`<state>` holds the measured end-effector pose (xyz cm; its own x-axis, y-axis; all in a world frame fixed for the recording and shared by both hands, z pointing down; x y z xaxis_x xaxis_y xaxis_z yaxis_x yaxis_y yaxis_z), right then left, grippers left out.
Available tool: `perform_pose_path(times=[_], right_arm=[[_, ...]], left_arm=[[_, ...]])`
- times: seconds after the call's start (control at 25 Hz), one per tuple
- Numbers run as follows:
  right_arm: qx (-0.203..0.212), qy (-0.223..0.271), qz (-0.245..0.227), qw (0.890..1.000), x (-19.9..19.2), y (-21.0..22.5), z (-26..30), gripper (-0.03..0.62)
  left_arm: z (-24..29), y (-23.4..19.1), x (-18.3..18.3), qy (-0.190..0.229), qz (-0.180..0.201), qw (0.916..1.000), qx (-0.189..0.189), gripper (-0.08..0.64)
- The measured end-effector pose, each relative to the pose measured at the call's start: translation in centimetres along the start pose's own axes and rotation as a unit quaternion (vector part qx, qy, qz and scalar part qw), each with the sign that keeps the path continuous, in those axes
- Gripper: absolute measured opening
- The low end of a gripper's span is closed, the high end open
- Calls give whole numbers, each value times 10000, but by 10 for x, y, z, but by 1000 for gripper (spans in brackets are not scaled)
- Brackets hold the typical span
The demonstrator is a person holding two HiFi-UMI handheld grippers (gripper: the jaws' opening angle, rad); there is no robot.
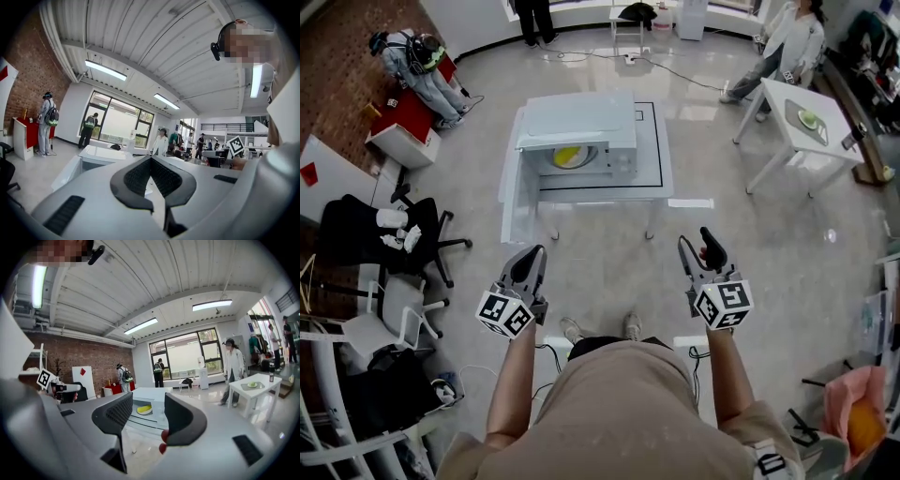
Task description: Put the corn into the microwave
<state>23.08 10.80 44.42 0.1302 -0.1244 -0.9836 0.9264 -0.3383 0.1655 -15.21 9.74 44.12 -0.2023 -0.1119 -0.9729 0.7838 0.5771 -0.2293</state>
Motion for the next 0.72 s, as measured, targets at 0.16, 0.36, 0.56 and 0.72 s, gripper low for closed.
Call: perform_pose_path(times=[0.16, 0.36, 0.56, 0.72], right_arm=[[-207, 16, 189, 9996, -12, 4, 4, 222], [-176, -82, 368, 9991, -19, 3, 1, 171], [-43, 54, 121, 9999, -16, -5, -2, 156], [164, 278, 205, 9993, -13, -9, -7, 152]], left_arm=[[-11, -15, -3, -28, 34, 9999, 132, 5], [-21, -17, -19, -222, 65, 9995, 200, 5], [-15, -13, -19, -261, 149, 9994, 140, 5], [-10, -4, -25, -329, 92, 9994, 100, 5]])
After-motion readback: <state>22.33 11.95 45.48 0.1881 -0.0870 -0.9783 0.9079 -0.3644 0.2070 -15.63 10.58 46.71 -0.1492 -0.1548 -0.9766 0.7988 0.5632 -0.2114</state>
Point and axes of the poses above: the fingertips, and each gripper's own axes: z forward along the fingers, y to its right, x out of its top, the point moved 6 cm from there along -z, backward along the fingers, and after that the axes turned 5 degrees about y, right-handed, at the moved point
